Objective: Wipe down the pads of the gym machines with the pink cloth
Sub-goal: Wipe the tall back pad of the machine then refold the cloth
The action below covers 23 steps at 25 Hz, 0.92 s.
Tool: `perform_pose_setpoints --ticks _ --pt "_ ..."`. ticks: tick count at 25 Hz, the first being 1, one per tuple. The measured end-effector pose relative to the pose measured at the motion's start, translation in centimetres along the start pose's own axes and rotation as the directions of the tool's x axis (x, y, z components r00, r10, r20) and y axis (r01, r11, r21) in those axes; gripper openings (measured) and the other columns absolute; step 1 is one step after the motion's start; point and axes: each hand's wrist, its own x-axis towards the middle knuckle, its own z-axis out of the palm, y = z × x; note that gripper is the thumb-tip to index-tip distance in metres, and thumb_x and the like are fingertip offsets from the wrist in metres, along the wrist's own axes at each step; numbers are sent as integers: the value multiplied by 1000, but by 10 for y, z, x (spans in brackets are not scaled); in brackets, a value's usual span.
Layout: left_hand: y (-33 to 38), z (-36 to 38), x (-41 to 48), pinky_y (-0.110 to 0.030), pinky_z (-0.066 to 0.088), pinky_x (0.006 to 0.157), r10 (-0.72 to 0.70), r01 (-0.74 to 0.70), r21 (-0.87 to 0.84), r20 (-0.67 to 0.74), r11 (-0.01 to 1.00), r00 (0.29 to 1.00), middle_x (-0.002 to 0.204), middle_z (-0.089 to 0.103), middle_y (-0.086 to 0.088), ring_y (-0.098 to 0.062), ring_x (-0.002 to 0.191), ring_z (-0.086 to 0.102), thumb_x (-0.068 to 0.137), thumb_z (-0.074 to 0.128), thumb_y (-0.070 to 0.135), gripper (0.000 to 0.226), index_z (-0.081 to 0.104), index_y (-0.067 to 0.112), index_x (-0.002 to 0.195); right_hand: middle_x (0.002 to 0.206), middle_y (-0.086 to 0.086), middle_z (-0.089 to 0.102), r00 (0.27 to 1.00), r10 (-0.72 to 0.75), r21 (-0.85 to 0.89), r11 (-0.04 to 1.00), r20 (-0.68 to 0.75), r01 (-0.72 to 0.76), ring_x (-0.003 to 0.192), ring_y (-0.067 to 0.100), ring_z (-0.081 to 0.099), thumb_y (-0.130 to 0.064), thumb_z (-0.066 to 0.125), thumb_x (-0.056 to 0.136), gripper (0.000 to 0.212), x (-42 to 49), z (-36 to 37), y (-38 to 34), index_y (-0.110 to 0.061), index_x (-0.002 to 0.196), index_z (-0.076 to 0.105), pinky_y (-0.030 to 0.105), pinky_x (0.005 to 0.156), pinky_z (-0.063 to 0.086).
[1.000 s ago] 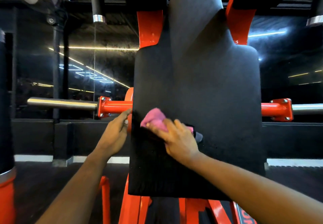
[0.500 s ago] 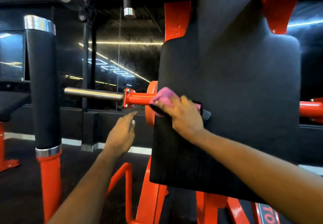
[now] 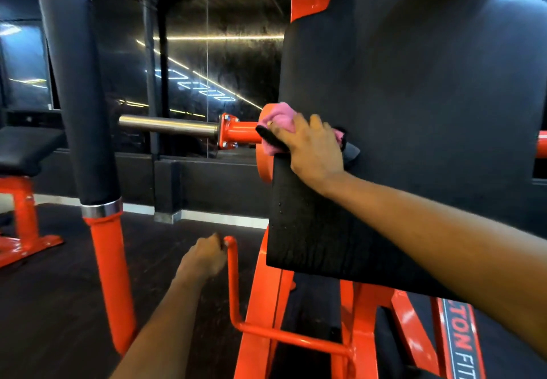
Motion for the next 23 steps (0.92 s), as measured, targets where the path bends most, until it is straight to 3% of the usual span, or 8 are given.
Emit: perform_pose_setpoints --ticks 2,6,9,12,14,15,19,23 --pt "1 1 -2 -43 56 80 0 0 37 7 999 1000 87 57 0 -22 79 62 100 47 28 10 55 23 104 115 16 60 997 -76 32 997 32 75 90 38 53 -24 22 90 62 -29 13 -17 -32 141 56 45 72 48" --pt "3 -5 -10 -46 53 91 20 -22 73 19 997 1000 111 65 -14 -34 101 64 97 49 21 23 60 16 117 112 16 63 954 -246 18 969 171 247 87 36 55 -26 23 91 59 -72 16 -36 -29 136 61 44 71 51" --pt "7 -9 -16 -48 54 89 35 -37 62 22 997 999 106 66 -14 -35 98 65 96 48 20 21 63 16 110 107 15 59 906 -343 121 939 251 322 89 38 53 -31 14 89 66 -67 1 -30 -37 139 58 48 73 46" --pt "8 -5 -17 -45 55 85 31 -31 64 -9 998 999 94 64 -8 -28 89 64 100 45 23 22 64 17 108 107 14 54 991 -66 67 996 113 59 92 38 51 -28 17 92 63 -18 -18 0 -44 145 48 49 77 44" --pt "7 -2 -17 -44 56 85 17 -16 51 -15 999 1000 88 60 -2 -23 83 62 101 45 25 21 64 19 108 112 15 54 992 119 14 993 31 -119 94 40 51 -17 32 95 58 1 -24 11 -38 147 46 51 79 45" --pt "7 -1 -17 -45 56 85 16 -15 53 -18 998 1000 88 60 -2 -22 84 63 100 46 24 20 63 20 108 113 16 55 992 129 9 992 20 -129 94 41 51 -13 37 94 59 -2 -19 6 -37 147 46 50 77 45" --pt "8 -3 -23 -47 55 87 8 -6 86 -24 996 1000 86 57 0 -23 86 62 96 49 16 20 64 20 108 102 15 60 993 -92 109 991 73 84 87 39 55 -21 28 90 58 -83 15 -42 -34 137 60 45 66 47" --pt "11 -5 -29 -42 49 81 2 2 82 -52 997 999 99 61 -5 -26 94 61 98 48 21 16 62 24 105 90 12 62 952 -274 111 959 136 260 74 34 54 -20 34 89 51 -141 27 -64 -29 124 69 43 60 49"
